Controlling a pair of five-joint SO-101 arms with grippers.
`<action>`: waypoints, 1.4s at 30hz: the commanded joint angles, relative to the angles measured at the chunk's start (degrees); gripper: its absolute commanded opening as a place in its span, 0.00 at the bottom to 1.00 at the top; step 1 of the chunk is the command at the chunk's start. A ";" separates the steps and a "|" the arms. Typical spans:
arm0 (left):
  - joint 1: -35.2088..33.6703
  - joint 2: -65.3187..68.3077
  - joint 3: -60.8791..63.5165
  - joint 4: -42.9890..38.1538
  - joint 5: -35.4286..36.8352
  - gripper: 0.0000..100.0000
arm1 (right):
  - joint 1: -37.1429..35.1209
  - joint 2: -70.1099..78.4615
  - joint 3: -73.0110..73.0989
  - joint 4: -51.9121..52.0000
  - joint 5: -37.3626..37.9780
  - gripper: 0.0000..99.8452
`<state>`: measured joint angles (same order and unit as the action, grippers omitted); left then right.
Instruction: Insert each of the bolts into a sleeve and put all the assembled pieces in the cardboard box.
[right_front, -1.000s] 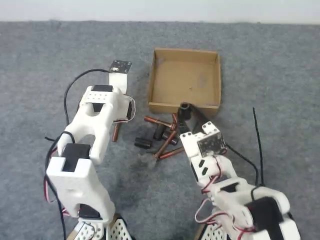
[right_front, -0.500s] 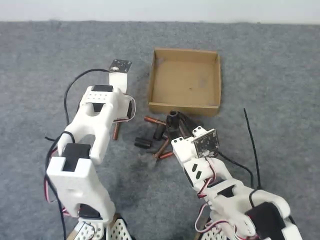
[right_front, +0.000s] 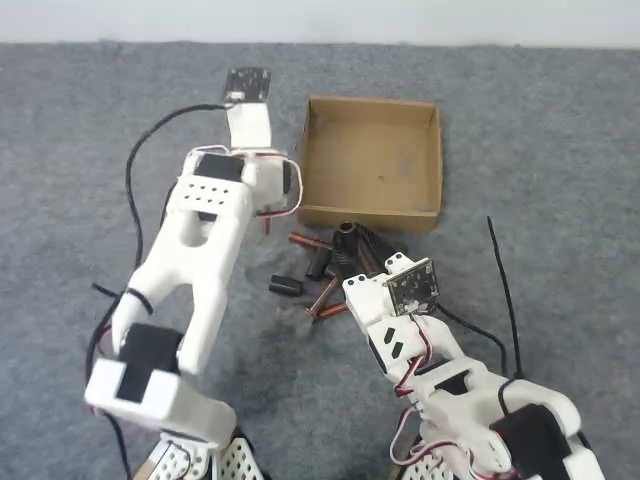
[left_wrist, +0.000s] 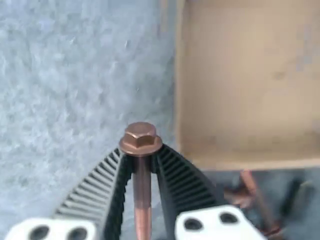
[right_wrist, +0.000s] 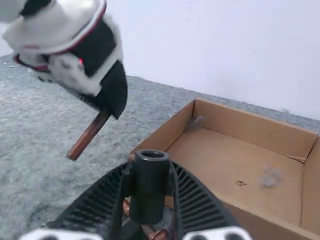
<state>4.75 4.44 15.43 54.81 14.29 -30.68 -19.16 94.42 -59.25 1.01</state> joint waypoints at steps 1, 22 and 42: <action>2.81 -7.65 -3.12 -4.13 8.70 0.01 | -0.22 -2.15 1.14 0.22 -0.88 0.01; 4.92 -26.11 27.30 -32.97 14.51 0.01 | -5.05 -2.15 1.14 3.03 -0.88 0.01; 6.68 -56.79 55.96 -49.05 14.51 0.01 | -10.59 -2.15 1.14 6.29 -0.70 0.01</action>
<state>9.93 -43.30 68.79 7.87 28.35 -40.70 -19.16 94.42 -53.10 1.01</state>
